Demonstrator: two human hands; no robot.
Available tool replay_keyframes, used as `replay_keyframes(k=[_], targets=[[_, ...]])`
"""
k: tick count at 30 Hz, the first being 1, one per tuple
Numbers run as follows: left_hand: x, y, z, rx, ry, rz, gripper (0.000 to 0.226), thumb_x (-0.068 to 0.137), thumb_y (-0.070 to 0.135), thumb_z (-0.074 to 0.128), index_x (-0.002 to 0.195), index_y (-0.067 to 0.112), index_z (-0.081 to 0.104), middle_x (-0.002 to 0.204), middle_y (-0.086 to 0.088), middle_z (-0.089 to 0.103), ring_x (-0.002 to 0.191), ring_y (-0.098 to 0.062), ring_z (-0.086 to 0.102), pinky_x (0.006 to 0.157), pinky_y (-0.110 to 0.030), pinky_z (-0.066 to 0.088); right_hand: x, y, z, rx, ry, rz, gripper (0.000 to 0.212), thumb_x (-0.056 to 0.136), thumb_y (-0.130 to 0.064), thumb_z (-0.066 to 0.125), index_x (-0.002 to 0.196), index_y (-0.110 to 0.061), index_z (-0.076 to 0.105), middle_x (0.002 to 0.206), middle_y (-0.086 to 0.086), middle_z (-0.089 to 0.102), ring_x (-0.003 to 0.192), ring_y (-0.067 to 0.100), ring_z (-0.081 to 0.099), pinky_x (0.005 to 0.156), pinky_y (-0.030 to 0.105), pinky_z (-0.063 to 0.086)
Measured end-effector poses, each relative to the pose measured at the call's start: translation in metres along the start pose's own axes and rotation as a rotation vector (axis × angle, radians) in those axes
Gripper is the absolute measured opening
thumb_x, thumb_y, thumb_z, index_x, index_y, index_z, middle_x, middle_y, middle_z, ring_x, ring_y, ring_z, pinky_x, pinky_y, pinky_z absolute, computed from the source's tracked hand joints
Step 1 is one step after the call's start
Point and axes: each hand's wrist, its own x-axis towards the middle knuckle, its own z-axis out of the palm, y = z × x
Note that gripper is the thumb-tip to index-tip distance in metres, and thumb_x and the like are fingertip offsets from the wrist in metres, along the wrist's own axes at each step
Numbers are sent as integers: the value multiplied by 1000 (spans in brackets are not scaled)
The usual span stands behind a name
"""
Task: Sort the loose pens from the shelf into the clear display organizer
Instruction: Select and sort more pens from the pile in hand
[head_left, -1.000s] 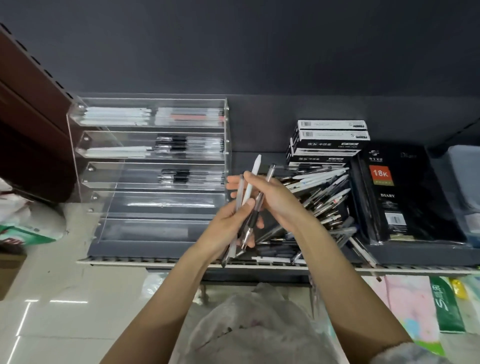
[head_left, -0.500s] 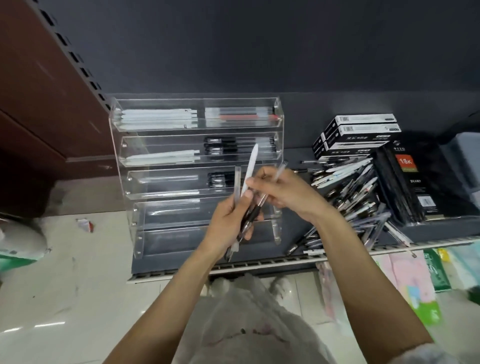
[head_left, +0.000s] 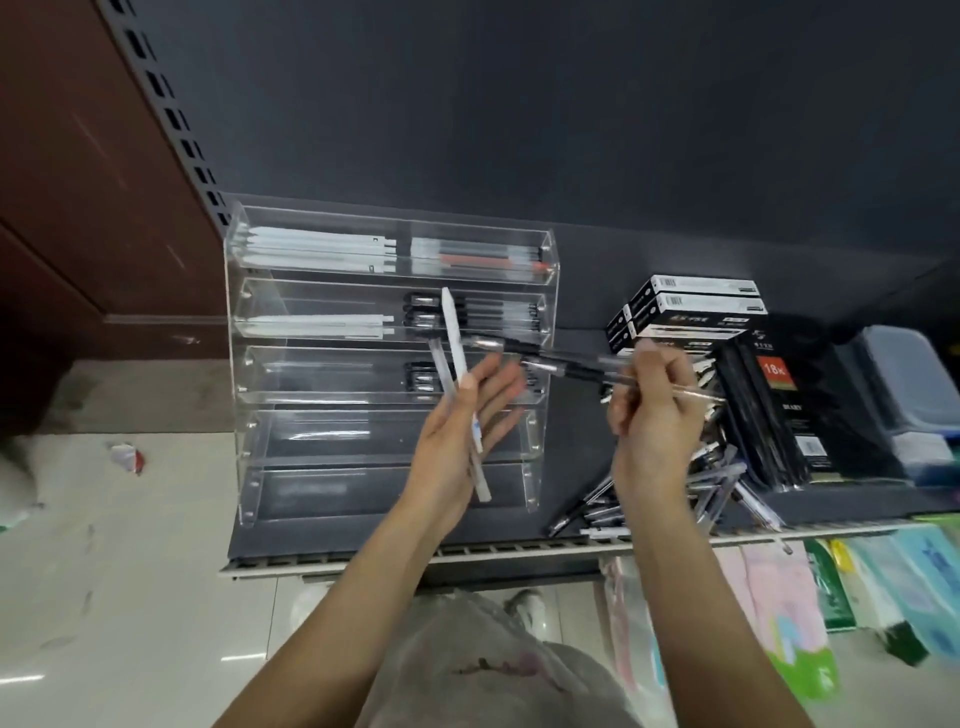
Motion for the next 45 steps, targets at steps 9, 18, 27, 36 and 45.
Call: replay_keyframes(k=[9, 18, 27, 36, 45], targets=[[6, -7, 29, -390, 161, 20, 30, 101, 28, 36, 120, 20, 57, 86, 0, 67, 80, -13, 69, 72, -28, 57, -51, 61, 2, -196, -107, -134, 21, 88, -16, 63, 74, -26, 50, 65, -4, 49, 54, 22, 48, 51, 39, 42], [10, 7, 18, -385, 226, 177, 23, 102, 25, 35, 106, 15, 55, 72, 3, 50, 57, -5, 50, 64, -19, 53, -53, 50, -25, -130, -552, 88, 21, 89, -29, 59, 107, -17, 58, 66, 2, 55, 47, 12, 44, 42, 19, 35], [-6, 3, 20, -262, 222, 212, 10, 102, 19, 37, 104, 19, 47, 74, 3, 49, 53, -5, 41, 56, -17, 45, -63, 61, -5, -564, -487, -129, 25, 95, -42, 35, 98, -22, 51, 63, -21, 52, 54, 4, 45, 56, 20, 36], [-18, 4, 9, 28, 39, 140, 25, 100, 20, 39, 112, 12, 59, 68, 8, 52, 53, -3, 40, 55, -16, 43, -58, 53, 2, -474, -517, -209, 30, 89, -60, 44, 105, -35, 41, 95, -13, 53, 87, 10, 55, 76, 23, 44], [-23, -7, -2, 775, -28, 256, 33, 101, 7, 39, 77, 28, 48, 53, 13, 49, 51, -6, 39, 52, -23, 34, -22, -5, 48, -1155, -644, -567, 41, 87, -46, 59, 115, -19, 44, 59, -11, 48, 57, 12, 50, 63, 29, 44]])
